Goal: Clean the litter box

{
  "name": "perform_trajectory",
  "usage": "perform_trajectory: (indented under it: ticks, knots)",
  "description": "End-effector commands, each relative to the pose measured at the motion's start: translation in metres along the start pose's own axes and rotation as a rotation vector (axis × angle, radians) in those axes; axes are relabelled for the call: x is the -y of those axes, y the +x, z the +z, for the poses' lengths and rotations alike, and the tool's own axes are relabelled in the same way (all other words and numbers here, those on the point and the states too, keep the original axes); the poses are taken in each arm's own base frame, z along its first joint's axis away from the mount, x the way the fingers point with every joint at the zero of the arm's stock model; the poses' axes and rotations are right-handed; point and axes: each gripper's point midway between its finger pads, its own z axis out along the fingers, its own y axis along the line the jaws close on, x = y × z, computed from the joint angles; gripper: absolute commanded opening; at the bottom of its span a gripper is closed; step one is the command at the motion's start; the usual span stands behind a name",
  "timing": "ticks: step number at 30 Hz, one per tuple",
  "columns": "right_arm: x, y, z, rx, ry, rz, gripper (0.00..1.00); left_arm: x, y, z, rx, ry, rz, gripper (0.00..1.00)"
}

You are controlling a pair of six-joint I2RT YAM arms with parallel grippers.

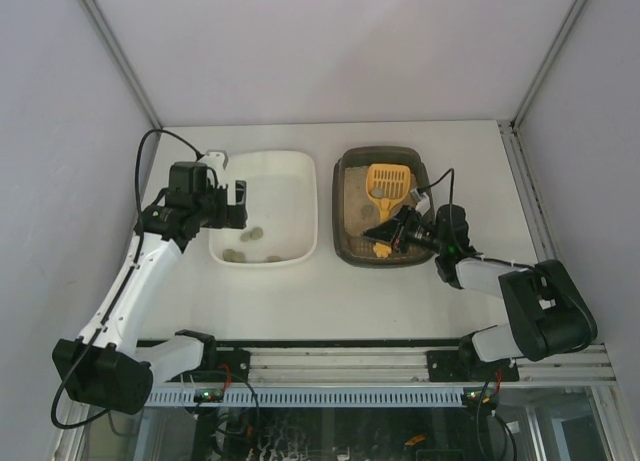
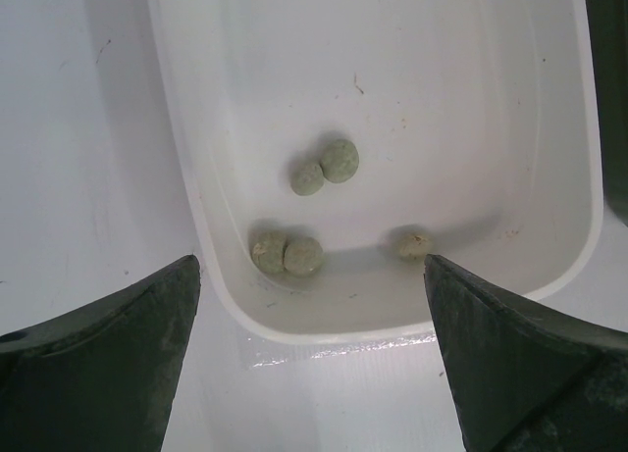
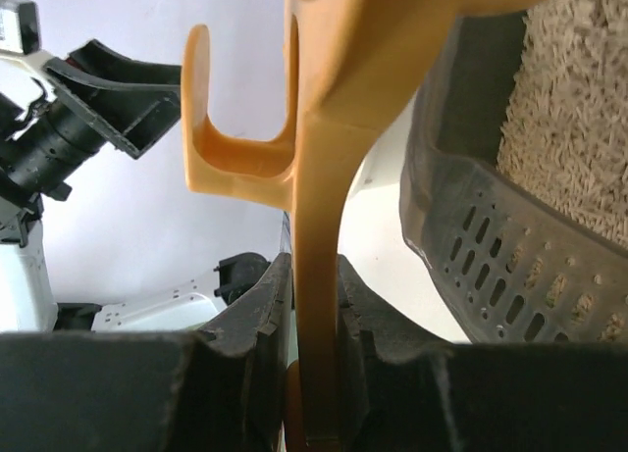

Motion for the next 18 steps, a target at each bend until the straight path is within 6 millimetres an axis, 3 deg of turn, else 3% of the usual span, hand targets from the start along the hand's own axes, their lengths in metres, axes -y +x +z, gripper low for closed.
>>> perform_trajectory:
  ticks: [1,4,6,8,11,12,18]
  knots:
    - [-0.008,0.013,0.008,-0.089,0.014,-0.015,0.00,-0.001,0.002,-0.002,0.015,0.008,0.022,1.00]
    - [-0.006,-0.007,-0.005,-0.003,0.019,0.029,0.00,0.001,0.002,-0.003,0.017,0.023,0.033,1.00]
    - [0.005,0.004,0.000,-0.059,0.085,0.020,0.00,0.005,0.003,-0.004,0.008,0.058,0.061,1.00]
    - [-0.002,0.013,0.005,-0.134,0.061,0.038,0.00,0.014,0.007,-0.005,-0.016,0.142,0.103,1.00]
    - [-0.002,-0.015,-0.008,0.005,0.059,0.089,0.00,0.026,0.017,-0.013,-0.074,0.343,0.134,1.00]
    - [-0.001,-0.013,-0.006,-0.008,0.077,0.076,0.00,0.032,0.018,-0.017,-0.098,0.418,0.131,1.00]
    - [-0.006,-0.014,-0.003,-0.037,0.066,0.126,0.00,0.027,0.024,-0.026,-0.230,0.555,0.090,1.00]
